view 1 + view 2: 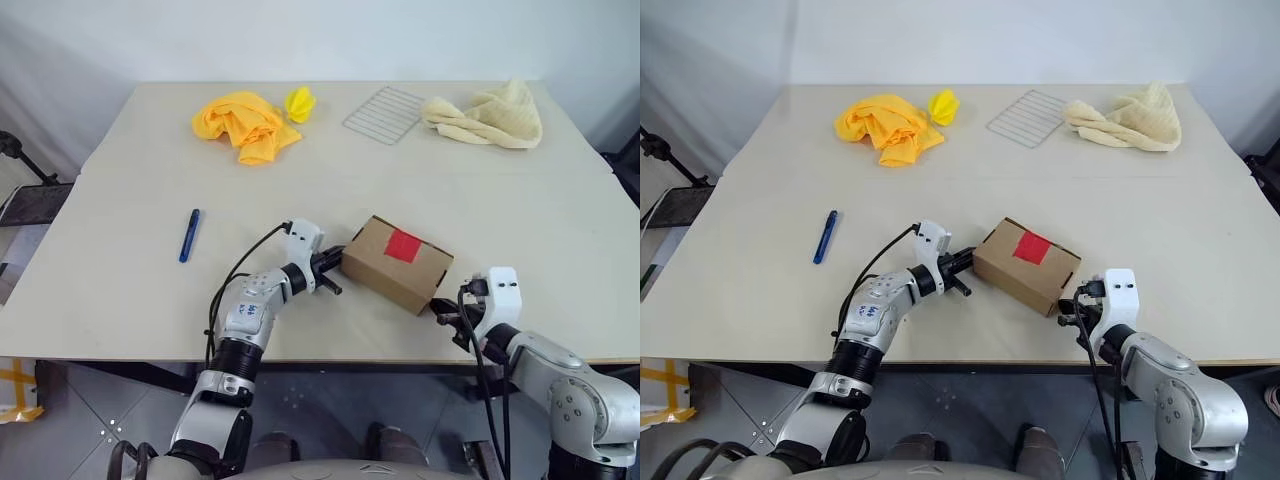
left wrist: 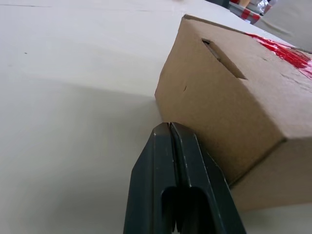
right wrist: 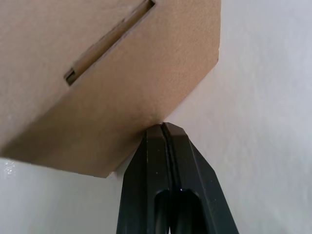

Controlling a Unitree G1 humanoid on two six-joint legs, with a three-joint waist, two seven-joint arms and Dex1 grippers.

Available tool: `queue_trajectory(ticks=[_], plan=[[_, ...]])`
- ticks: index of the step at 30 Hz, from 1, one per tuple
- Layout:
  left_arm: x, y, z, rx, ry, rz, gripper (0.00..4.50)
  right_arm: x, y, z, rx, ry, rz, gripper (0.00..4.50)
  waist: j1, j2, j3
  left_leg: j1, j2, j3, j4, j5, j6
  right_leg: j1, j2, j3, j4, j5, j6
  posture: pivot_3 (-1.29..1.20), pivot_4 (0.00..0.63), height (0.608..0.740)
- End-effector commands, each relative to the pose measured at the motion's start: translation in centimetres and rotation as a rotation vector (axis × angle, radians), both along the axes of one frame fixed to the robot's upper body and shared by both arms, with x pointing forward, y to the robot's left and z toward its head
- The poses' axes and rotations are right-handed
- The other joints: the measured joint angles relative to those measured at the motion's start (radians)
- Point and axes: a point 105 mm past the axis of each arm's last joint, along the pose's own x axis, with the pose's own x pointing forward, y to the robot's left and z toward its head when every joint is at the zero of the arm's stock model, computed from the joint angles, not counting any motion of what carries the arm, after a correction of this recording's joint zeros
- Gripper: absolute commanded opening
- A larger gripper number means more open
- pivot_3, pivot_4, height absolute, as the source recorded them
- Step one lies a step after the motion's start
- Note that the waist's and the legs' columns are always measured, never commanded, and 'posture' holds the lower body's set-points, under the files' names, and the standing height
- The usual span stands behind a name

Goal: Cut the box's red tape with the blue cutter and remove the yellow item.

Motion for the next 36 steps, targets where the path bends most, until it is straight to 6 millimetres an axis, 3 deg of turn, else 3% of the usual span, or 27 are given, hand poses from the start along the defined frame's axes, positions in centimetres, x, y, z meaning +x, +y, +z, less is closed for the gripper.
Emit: queue_trajectory(ticks=[1,5,14,20,30,33,36], plan=[[-2.1,-3.5,-0.6,-0.001,0.036,-0.142,0.02,-0.3,1.2,1.3,0.017,-0.060,0.052,0.00,0.000,0.000,0.000,0.000,0.000,0.000,0.000,0.000,0.000,0.000,0.000,0.000,0.000,0.000,0.000,0.00,0.150,0.740],[-2.1,-3.3,-1.0,0.029,0.029,-0.140,0.02,-0.4,0.3,1.5,-0.003,-0.078,0.032,0.00,0.001,0.000,0.000,0.000,0.000,0.000,0.000,0.000,0.000,0.000,0.000,0.000,0.000,0.000,0.000,0.00,0.150,0.740],[-1.2,0.1,-1.2,0.067,0.013,-0.058,0.02,-1.6,-1.4,1.6,-0.078,-0.116,0.023,0.00,-0.007,0.000,0.000,0.000,0.000,0.000,0.000,0.000,0.001,0.000,0.000,0.000,0.000,0.000,0.000,0.00,0.150,0.740],[-1.3,0.9,-1.2,0.072,0.012,-0.041,0.02,-2.4,-0.8,1.6,-0.097,-0.132,0.092,0.00,-0.010,0.000,0.000,0.001,0.000,0.000,0.000,0.000,0.001,0.000,0.000,0.001,0.000,0.000,0.000,0.00,0.150,0.740],[0.2,6.1,-1.7,0.103,0.002,0.161,0.02,-3.2,-4.0,2.6,-0.212,-0.210,0.053,0.00,-0.020,0.000,0.000,0.002,0.001,0.001,0.000,0.000,0.001,0.000,0.001,0.002,0.002,0.000,-0.001,0.00,0.150,0.740],[0.6,8.2,-1.1,0.107,-0.041,0.270,0.61,-3.4,-5.1,3.8,-0.228,-0.262,0.040,0.59,-0.021,-0.001,0.001,0.003,0.001,0.001,0.000,0.000,0.000,0.000,0.001,0.003,0.003,0.000,-0.001,0.00,0.150,0.740],[0.9,10.3,-0.4,0.114,-0.083,0.386,1.50,-3.3,-5.9,5.5,-0.212,-0.331,0.032,1.61,-0.021,-0.001,0.001,0.004,0.001,0.002,0.000,0.000,0.000,0.000,0.001,0.003,0.004,0.001,-0.001,0.00,0.150,0.740]])
